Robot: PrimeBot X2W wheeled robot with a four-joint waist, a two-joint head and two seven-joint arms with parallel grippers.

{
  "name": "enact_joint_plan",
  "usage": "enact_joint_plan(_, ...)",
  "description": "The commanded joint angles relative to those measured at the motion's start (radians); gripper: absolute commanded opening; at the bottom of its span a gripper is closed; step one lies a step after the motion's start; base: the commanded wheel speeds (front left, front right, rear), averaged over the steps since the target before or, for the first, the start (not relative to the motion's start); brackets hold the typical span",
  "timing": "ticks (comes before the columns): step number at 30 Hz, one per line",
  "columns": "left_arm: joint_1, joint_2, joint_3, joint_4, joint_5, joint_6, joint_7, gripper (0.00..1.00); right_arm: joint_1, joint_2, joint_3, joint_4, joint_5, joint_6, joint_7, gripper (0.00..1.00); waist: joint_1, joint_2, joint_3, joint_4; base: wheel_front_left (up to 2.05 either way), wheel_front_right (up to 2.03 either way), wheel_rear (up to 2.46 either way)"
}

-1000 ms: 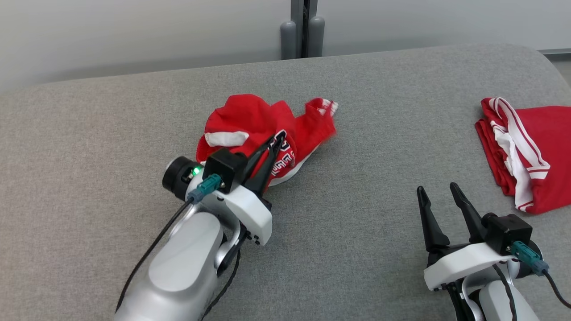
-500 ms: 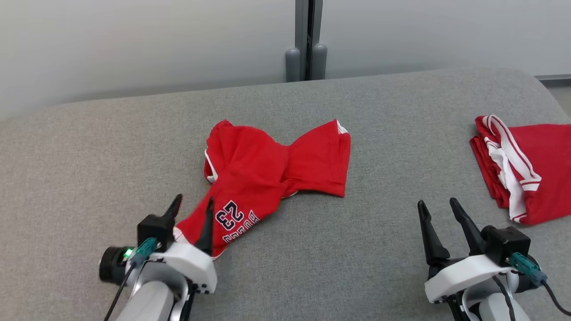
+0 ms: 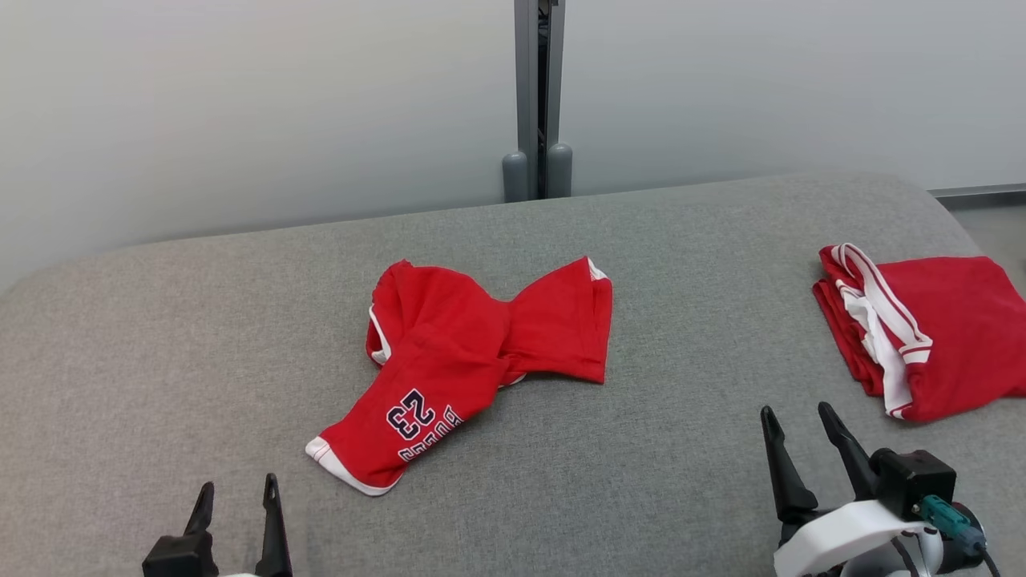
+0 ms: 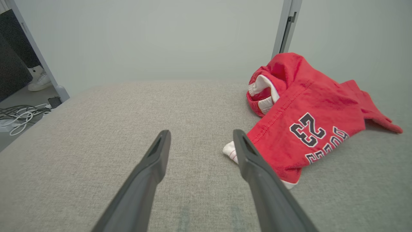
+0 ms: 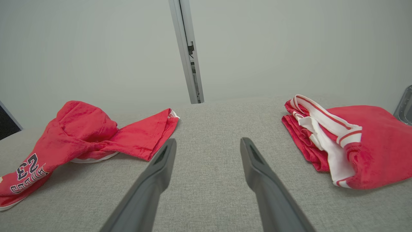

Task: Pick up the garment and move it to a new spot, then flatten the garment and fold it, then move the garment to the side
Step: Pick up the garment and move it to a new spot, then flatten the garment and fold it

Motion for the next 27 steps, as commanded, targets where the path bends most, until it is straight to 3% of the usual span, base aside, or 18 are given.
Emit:
enact_joint_plan(1, 0.029, -0.005, 0.022, -0.015, 0.026, -0.008, -0.004, 1.0, 0.017, -0.005, -0.001, 0.001, -0.013, 0.0, 0.0, 1.0, 0.0, 0.0, -0.013, -0.005, 0.0, 0.0, 0.0)
enact_joint_plan(8, 0.117, -0.031, 0.101, -0.057, 0.075, -0.026, -0.004, 1.0, 0.049, -0.005, 0.002, 0.009, -0.024, 0.0, 0.0, 1.0, 0.0, 0.0, -0.028, -0.004, 0.0, 0.0, 0.0)
enact_joint_plan(18, 0.106, -0.047, 0.116, -0.054, 0.101, -0.052, -0.004, 1.0, 0.036, -0.005, 0.018, 0.006, -0.025, 0.0, 0.0, 1.0, 0.0, 0.0, -0.013, 0.027, 0.0, 0.0, 0.0)
enact_joint_plan(22, 0.087, -0.048, 0.107, -0.041, 0.102, -0.061, -0.004, 1.0, 0.015, -0.005, 0.063, 0.007, -0.023, 0.0, 0.0, 1.0, 0.0, 0.0, 0.002, 0.055, 0.0, 0.0, 0.0)
enact_joint_plan(27, 0.061, -0.048, 0.065, -0.02, 0.081, -0.074, -0.004, 1.0, -0.068, -0.004, 0.213, 0.02, -0.006, 0.0, 0.0, 1.0, 0.0, 0.0, 0.047, 0.148, 0.0, 0.0, 0.0)
